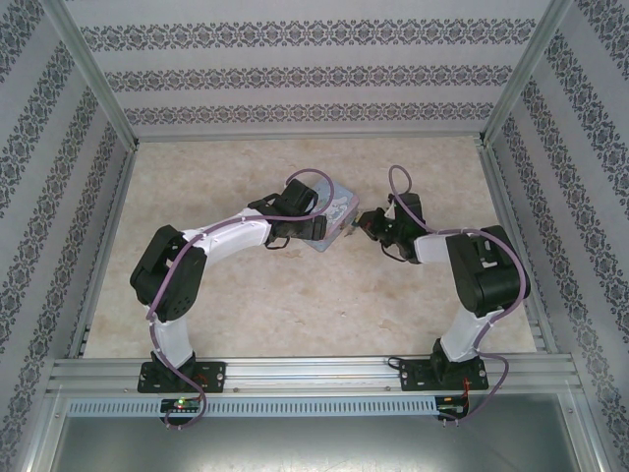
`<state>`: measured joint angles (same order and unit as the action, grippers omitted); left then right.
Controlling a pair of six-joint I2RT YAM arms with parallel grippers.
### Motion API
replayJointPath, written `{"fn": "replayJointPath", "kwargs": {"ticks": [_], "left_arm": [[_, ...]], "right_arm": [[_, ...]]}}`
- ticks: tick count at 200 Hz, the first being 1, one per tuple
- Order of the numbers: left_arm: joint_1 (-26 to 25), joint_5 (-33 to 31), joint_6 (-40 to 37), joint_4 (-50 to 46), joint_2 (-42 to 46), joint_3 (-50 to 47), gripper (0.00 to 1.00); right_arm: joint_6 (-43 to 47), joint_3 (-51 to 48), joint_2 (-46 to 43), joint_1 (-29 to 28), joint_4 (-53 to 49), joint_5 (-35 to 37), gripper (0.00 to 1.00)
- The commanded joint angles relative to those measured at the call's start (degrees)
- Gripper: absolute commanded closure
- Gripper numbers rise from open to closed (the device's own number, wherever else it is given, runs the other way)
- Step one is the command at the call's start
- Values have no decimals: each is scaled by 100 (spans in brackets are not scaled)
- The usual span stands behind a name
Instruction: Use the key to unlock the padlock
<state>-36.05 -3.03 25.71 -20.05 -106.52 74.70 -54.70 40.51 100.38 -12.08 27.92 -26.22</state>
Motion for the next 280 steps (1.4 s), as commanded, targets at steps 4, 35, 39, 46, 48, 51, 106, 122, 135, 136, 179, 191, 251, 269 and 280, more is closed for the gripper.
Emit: {"fn": "replayJointPath", "kwargs": {"ticks": [4,35,39,46,48,51,106,122,135,136,179,191,251,269,280], "left_arm": [[-95,77,-126,-878,-323,-331,8],[-95,291,-77,-816,-50,-315,5],[-93,306,-67,-803,-6,-315,4],[-94,369,-67,-770,86,-315,3],[-90,390,-67,-758,107,-315,3],[-89,410,-60,-755,142,-316,3],[-77,610,20,-789,746,-245,0],[-73,635,73,-787,901,-245,0],[-51,645,115,-790,1023,-254,0],[-51,645,121,-790,1030,-254,0],[69,537,207,-824,1543,-324,0],[127,514,220,-850,1686,-347,0],[621,-64,82,-1071,2527,-561,0],[929,-346,4,-840,2836,-850,0],[1164,-443,-45,-648,3024,-1052,0]], "right_arm": [[114,-331,-301,193,23,-168,100],[200,-639,-592,477,-11,-260,100],[213,-674,-622,524,-19,-262,100],[245,-721,-684,597,-46,-271,100],[252,-738,-699,618,-53,-270,100],[262,-752,-713,656,-74,-284,100],[370,-1040,-914,1339,-246,-392,100],[382,-1151,-971,1546,-319,-384,100],[372,-1273,-1043,1739,-400,-367,100],[372,-1287,-1054,1754,-405,-362,100],[322,-1835,-1854,2455,-877,-219,51],[364,-1953,-2346,2607,-1188,-131,40],[1069,-1199,-4918,2881,-3724,699,2],[1334,-688,-5030,2876,-4163,912,2],[1478,-380,-4950,2877,-4319,1061,2]]}}
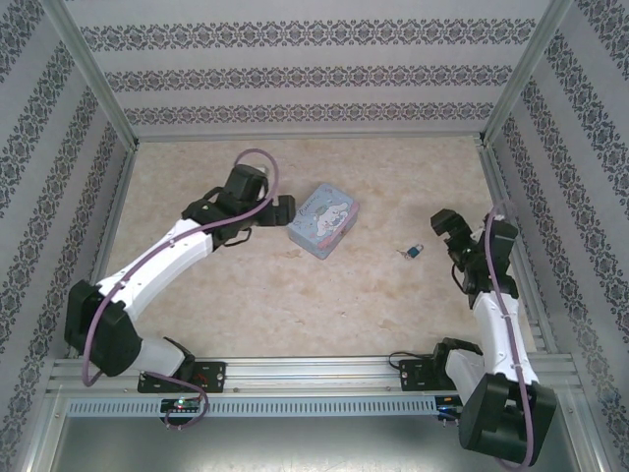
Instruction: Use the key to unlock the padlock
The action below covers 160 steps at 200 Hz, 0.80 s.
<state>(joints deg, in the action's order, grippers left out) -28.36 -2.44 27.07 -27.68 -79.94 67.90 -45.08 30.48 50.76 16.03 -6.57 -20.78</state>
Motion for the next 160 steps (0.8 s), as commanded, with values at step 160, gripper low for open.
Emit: {"fn": "replayJointPath", "kwargs": {"ticks": [160], "left_arm": [[2159,-1777,-2636,5013,657,-3432,0]], "right_arm": [[3460,-219,2155,-1736,2987,4317,2]]}}
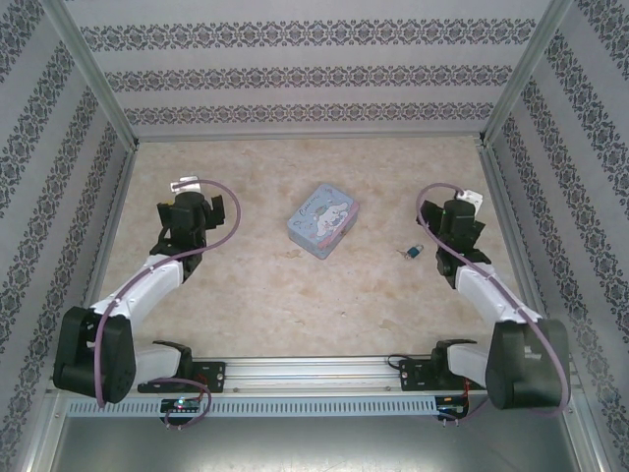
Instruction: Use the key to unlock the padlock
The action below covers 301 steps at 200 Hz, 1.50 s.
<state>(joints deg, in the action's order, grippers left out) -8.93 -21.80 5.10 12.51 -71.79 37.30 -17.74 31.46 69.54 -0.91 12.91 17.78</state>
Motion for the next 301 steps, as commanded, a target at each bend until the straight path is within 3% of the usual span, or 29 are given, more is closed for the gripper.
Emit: {"fn": "replayJointPath", "kwargs": {"ticks": [1,36,61,71,91,105,122,162,221,301], "left_arm": [[220,168,-440,1018,-168,-386,0],[269,406,-517,2157,-820,-971,0],[301,852,-722,3813,-1538,-1507,1],[523,1311,-570,3260,-1457,-1367,0],[887,2181,-473,3671,-1840,-1386,1],[893,2210,-466,3562,-1812,-1353,1],[893,2218,-457,3519,-1807,-1342,1],[906,2233,-457,3443,-1790,-1319,1],[902,2217,-466,3486,-1783,-1344,0],[893,2202,-475,3480,-1788,-1340,0]], "right_arm": [[731,-325,287,-41,1070,454,2],[1052,-851,624,-50,2494,42,2],[1425,-1661,1530,-24,4792,-964,2],[1455,-1711,1966,-39,5585,-1113,2],[1606,-811,1650,9,3468,-1615,2],[1509,-982,1825,108,4129,-1792,2],[1537,-862,1687,108,3629,-1789,2],[1566,-894,1730,87,3795,-1776,2],[1764,-1140,1701,-356,4253,-676,2],[1598,-886,1726,38,3754,-1699,2]]}}
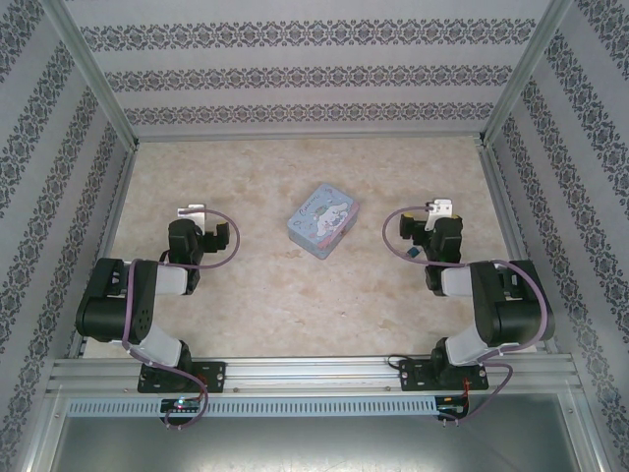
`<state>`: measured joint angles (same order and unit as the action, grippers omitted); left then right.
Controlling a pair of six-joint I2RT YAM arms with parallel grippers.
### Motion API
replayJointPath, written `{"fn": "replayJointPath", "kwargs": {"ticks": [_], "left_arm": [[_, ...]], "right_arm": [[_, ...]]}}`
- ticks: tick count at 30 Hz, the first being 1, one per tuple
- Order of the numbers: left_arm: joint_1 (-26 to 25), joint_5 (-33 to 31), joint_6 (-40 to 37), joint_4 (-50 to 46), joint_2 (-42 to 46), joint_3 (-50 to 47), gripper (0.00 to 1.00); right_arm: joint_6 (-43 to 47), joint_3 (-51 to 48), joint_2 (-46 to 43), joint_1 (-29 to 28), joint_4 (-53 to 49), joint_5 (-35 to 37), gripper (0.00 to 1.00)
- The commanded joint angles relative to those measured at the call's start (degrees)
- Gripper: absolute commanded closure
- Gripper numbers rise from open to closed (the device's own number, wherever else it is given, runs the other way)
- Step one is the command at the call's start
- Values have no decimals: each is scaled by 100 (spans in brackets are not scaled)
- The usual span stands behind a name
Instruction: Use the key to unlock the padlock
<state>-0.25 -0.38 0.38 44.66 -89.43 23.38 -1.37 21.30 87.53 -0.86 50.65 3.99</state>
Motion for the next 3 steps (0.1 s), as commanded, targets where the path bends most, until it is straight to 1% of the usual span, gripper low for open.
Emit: {"fn": "replayJointPath", "kwargs": {"ticks": [1,3], "left_arm": [[25,58,-3,268,-23,52,0],[25,54,-3,271,-26,51,0]], "right_arm": [[-39,134,-75,33,-21,-320,2],[-23,98,-99,26,25,-315,2]]}}
